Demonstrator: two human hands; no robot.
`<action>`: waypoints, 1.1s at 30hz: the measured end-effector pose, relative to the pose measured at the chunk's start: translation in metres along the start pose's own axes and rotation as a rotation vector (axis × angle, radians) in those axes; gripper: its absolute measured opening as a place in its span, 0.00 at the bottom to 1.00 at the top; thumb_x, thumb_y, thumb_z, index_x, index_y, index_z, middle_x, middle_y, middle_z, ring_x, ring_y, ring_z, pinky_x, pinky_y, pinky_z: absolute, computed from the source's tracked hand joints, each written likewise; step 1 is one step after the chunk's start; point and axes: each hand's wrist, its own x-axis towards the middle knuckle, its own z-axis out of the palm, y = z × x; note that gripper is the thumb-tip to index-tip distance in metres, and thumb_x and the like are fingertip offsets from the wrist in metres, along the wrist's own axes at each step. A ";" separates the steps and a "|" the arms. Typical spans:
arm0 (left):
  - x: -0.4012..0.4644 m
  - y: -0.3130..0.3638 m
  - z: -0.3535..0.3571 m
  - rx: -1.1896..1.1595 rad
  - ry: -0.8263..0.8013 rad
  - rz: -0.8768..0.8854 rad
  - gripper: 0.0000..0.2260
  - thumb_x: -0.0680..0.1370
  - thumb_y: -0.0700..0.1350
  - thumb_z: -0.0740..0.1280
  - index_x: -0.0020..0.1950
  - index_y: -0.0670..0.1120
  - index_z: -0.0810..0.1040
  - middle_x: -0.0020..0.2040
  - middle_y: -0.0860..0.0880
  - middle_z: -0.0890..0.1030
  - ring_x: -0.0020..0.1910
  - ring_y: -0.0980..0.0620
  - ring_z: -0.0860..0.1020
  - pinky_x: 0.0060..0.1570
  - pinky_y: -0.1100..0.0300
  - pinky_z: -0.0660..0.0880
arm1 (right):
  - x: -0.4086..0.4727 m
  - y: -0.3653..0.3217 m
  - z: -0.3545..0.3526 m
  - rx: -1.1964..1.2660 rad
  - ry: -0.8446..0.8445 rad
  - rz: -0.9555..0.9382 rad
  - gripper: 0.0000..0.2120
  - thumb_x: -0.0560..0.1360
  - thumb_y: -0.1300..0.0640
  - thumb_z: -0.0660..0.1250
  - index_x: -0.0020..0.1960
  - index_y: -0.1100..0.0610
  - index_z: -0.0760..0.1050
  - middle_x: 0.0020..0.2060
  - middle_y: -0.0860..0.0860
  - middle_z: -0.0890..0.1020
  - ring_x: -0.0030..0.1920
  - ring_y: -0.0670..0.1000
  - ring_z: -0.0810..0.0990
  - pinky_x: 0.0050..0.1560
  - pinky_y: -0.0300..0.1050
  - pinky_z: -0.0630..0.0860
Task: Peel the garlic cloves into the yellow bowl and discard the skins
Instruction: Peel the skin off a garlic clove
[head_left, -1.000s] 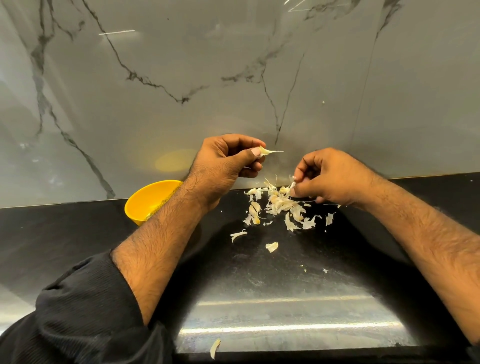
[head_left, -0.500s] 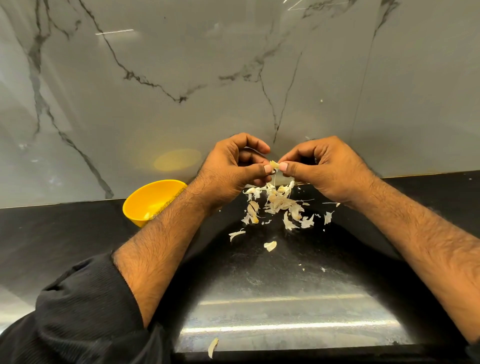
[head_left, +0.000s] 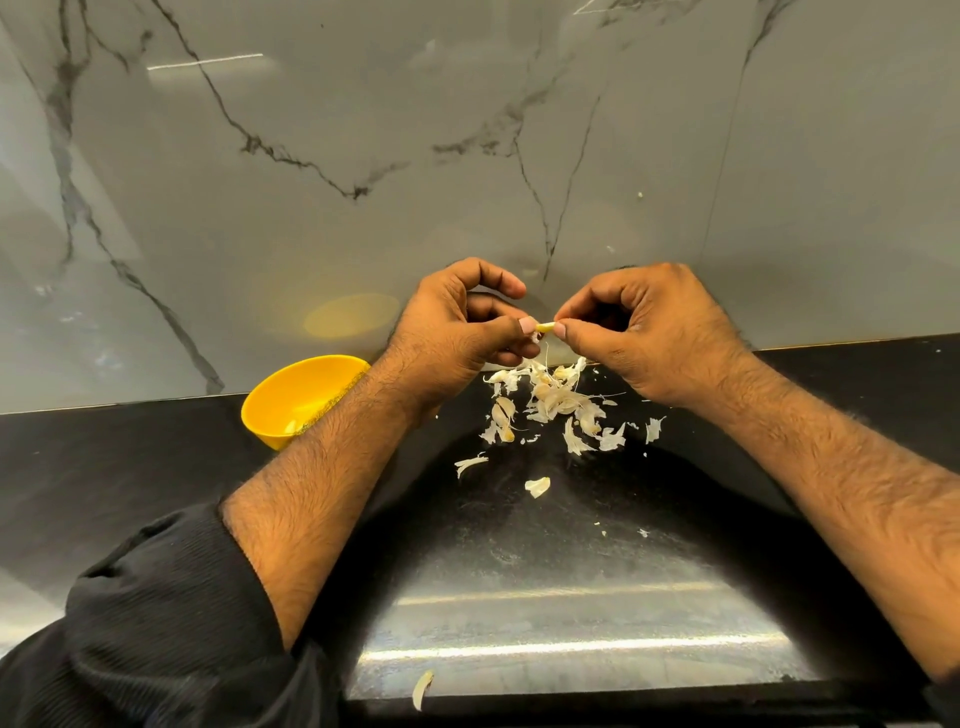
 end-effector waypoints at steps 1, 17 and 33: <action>0.000 0.000 0.000 0.005 0.003 -0.004 0.14 0.79 0.33 0.73 0.63 0.38 0.75 0.46 0.39 0.88 0.45 0.42 0.88 0.47 0.50 0.86 | 0.000 -0.001 0.000 -0.014 -0.003 -0.009 0.01 0.78 0.52 0.76 0.48 0.48 0.86 0.37 0.42 0.85 0.40 0.40 0.84 0.41 0.33 0.81; 0.000 0.000 0.010 0.163 0.184 0.093 0.18 0.78 0.30 0.71 0.53 0.48 0.66 0.43 0.41 0.86 0.41 0.44 0.88 0.50 0.42 0.86 | 0.000 -0.003 0.007 0.025 0.065 0.057 0.02 0.79 0.51 0.75 0.48 0.48 0.85 0.37 0.43 0.84 0.39 0.41 0.83 0.39 0.33 0.79; -0.002 0.005 0.008 -0.081 0.090 0.031 0.18 0.78 0.26 0.68 0.55 0.44 0.65 0.45 0.32 0.84 0.38 0.44 0.85 0.41 0.55 0.83 | 0.002 0.000 0.001 0.974 -0.102 0.422 0.09 0.72 0.60 0.72 0.51 0.61 0.85 0.40 0.56 0.83 0.40 0.51 0.79 0.41 0.43 0.79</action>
